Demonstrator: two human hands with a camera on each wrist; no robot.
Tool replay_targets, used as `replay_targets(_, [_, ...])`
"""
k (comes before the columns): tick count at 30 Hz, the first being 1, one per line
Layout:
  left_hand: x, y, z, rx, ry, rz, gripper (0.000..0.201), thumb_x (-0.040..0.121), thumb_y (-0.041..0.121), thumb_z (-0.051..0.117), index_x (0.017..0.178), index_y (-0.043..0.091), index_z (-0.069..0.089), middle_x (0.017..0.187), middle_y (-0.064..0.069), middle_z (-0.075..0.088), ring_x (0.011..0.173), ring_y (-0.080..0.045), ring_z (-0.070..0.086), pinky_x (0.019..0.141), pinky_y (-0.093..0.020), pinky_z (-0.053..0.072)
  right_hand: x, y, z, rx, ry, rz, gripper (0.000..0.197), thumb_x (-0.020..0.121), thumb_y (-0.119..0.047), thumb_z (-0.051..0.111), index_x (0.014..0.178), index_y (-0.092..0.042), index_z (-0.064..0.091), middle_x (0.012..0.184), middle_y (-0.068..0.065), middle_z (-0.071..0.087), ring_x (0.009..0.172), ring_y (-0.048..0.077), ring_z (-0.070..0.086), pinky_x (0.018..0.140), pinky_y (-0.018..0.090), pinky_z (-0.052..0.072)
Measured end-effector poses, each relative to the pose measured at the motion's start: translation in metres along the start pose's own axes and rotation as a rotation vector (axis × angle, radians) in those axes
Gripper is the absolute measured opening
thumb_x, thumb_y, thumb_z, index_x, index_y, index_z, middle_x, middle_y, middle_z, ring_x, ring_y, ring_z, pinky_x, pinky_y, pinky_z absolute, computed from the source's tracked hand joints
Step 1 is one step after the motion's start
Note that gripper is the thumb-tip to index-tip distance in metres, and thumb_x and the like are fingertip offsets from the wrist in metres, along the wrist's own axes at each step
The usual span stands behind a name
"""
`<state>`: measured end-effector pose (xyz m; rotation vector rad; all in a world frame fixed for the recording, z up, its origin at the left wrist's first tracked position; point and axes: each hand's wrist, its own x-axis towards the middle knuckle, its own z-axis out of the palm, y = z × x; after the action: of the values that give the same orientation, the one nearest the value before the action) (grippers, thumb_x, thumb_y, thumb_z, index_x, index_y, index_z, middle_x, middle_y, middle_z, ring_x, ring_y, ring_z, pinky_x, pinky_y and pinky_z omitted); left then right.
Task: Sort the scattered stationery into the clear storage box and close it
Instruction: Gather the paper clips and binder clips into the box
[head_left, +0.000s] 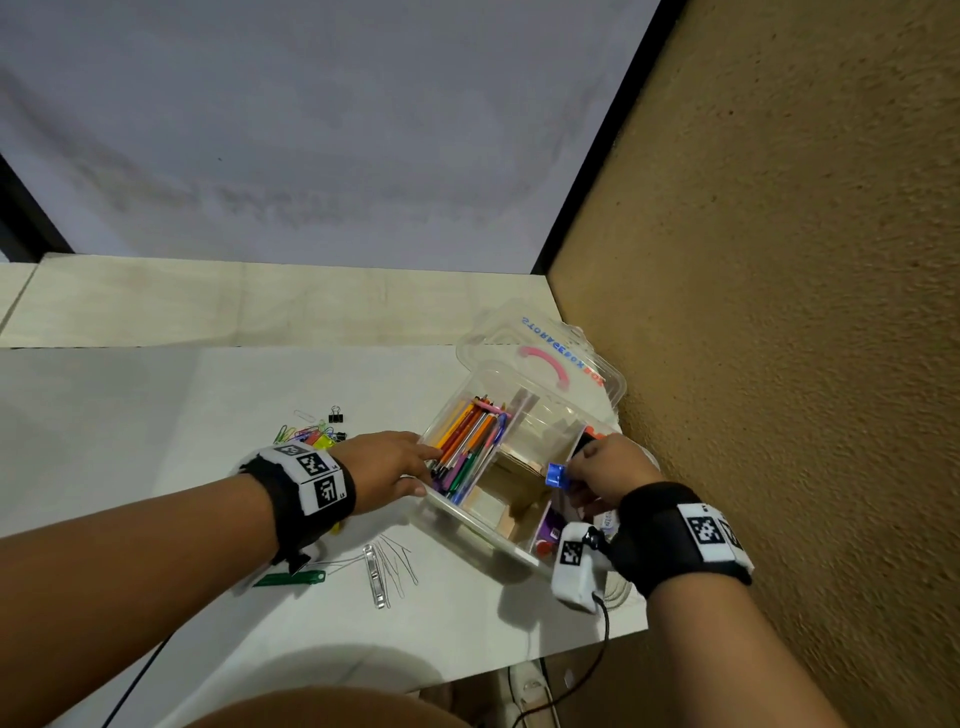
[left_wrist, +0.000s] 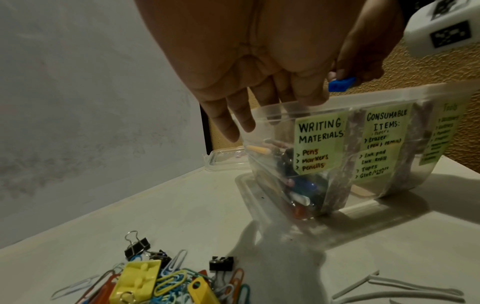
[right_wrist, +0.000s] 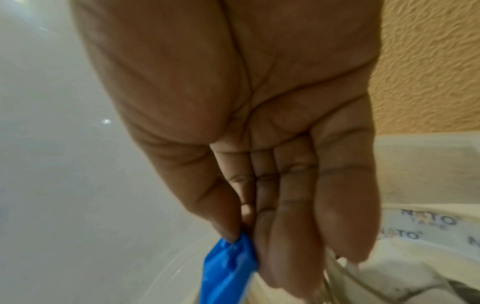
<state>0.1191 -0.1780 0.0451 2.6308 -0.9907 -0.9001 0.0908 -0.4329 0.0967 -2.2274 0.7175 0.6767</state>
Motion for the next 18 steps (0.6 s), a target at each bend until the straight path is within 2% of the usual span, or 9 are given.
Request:
replay_targets(4, [0.003, -0.002, 0.002, -0.01, 0.008, -0.006, 0.035, 0.099, 0.035, 0.04, 0.128, 0.026, 0.057, 0.155, 0.013, 0.026, 0.146, -0.015, 0.018, 0.118, -0.036, 0.022, 0.004, -0.003, 0.002, 0.008, 0.002, -0.008, 0.016, 0.09, -0.004, 0.05, 0.077, -0.003, 0.061, 0.068, 0.015, 0.064, 0.052, 0.022, 0.06, 0.054, 0.03, 0.051])
replay_targets(8, [0.003, -0.003, 0.004, -0.021, 0.013, -0.01, 0.035, 0.099, 0.035, 0.04, 0.128, 0.026, 0.057, 0.155, 0.013, 0.026, 0.146, -0.015, 0.017, 0.118, -0.035, 0.022, 0.006, 0.004, 0.004, 0.004, 0.006, 0.02, 0.019, 0.09, -0.005, 0.049, 0.076, -0.004, 0.061, 0.07, 0.017, 0.063, 0.064, 0.029, 0.06, 0.067, 0.038, 0.054])
replay_targets(10, [0.003, -0.003, 0.005, -0.03, 0.022, -0.012, 0.035, 0.099, 0.035, 0.04, 0.128, 0.026, 0.057, 0.154, 0.014, 0.026, 0.146, -0.015, 0.017, 0.118, -0.035, 0.022, 0.004, 0.009, 0.002, -0.014, -0.026, 0.044, 0.017, 0.091, -0.005, 0.05, 0.078, -0.004, 0.062, 0.069, 0.017, 0.061, 0.059, 0.028, 0.058, 0.061, 0.036, 0.052])
replay_targets(13, [0.004, -0.002, 0.005, -0.038, 0.029, -0.019, 0.034, 0.099, 0.035, 0.04, 0.127, 0.027, 0.057, 0.154, 0.015, 0.026, 0.146, -0.014, 0.017, 0.118, -0.035, 0.022, -0.001, 0.019, -0.001, -0.102, -0.086, 0.094, 0.014, 0.09, -0.006, 0.051, 0.084, -0.002, 0.063, 0.068, 0.015, 0.063, 0.053, 0.021, 0.059, 0.048, 0.025, 0.048])
replay_targets(15, [0.004, -0.002, 0.004, -0.041, 0.028, -0.022, 0.033, 0.099, 0.035, 0.04, 0.127, 0.028, 0.058, 0.154, 0.016, 0.026, 0.146, -0.013, 0.017, 0.118, -0.035, 0.023, 0.0, 0.028, -0.005, -0.123, -0.042, 0.111, 0.014, 0.09, -0.007, 0.051, 0.084, -0.002, 0.062, 0.065, 0.013, 0.062, 0.052, 0.021, 0.059, 0.048, 0.025, 0.048])
replay_targets(18, [0.004, -0.002, 0.005, -0.041, 0.031, -0.021, 0.033, 0.099, 0.035, 0.041, 0.126, 0.027, 0.058, 0.154, 0.016, 0.027, 0.145, -0.012, 0.018, 0.118, -0.035, 0.023, 0.006, 0.037, -0.013, -0.074, 0.073, 0.134, 0.017, 0.091, -0.008, 0.048, 0.077, -0.004, 0.056, 0.064, 0.014, 0.058, 0.053, 0.024, 0.055, 0.054, 0.03, 0.047])
